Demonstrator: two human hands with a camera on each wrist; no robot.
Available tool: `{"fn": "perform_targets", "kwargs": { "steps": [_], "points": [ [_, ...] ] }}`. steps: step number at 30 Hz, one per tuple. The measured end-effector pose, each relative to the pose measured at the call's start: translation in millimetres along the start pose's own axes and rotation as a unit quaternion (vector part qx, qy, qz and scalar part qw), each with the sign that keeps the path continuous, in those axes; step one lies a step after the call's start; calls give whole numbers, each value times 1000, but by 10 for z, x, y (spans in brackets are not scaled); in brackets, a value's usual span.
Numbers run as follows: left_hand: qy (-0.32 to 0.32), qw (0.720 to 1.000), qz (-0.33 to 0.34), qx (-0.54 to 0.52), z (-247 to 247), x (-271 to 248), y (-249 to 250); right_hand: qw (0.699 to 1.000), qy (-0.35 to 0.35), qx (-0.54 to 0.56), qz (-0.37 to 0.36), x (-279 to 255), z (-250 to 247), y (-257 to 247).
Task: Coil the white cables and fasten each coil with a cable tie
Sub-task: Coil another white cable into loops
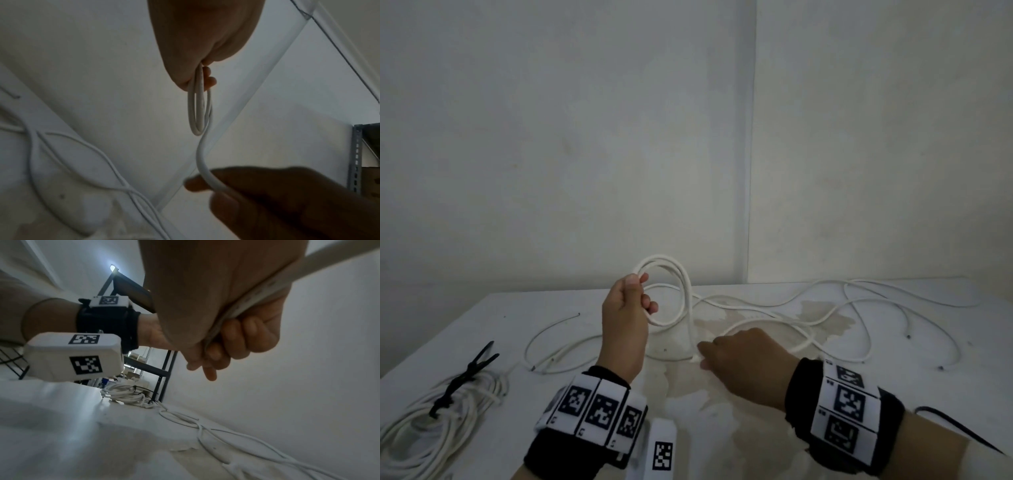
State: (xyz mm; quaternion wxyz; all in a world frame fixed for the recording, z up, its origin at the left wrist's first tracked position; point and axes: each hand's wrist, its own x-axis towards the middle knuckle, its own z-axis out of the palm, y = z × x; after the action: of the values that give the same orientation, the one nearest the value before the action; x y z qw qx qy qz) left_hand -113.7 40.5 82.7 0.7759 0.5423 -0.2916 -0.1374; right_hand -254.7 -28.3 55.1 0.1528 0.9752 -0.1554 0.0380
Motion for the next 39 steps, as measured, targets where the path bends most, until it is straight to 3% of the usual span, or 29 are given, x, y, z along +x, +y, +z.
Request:
{"fn": "perform_targets", "kwargs": {
  "steps": [4, 9, 12, 15, 18, 21, 24, 33, 36, 39],
  "points": [
    [-31, 999, -6, 36, 107, -109, -90, 999, 5, 36, -40, 69, -20, -88],
    [-137, 986, -64, 66, 125, -235, -136, 986, 142, -23, -84, 85, -204, -32],
    [-210, 969, -121, 58, 115, -270, -108, 971, 213, 86, -69, 116, -360, 7],
    [-262, 956, -95, 89, 113, -286, -91, 954, 229, 192, -38, 123, -369, 52],
    [-269, 955, -94, 79, 95, -307, -87, 938, 208, 271, -62, 72, -358, 121],
    [-267, 954, -118, 73, 110, -340, -69, 919, 223, 323, -40, 86, -368, 242],
    [-265, 953, -125, 77, 117, -345, -46, 909, 277, 306, -45, 106, -333, 340],
    [-278, 945, -157, 63, 106, -413, 25, 920, 340, 196, -7, 112, -192, 585],
    [-286, 947, -129, 65, 123, -451, 61, 912, 308, 266, 51, 103, -201, 581],
    [-279, 951, -110, 67, 129, -454, 82, 887, 229, 390, 91, 62, -241, 560]
  ]
}}
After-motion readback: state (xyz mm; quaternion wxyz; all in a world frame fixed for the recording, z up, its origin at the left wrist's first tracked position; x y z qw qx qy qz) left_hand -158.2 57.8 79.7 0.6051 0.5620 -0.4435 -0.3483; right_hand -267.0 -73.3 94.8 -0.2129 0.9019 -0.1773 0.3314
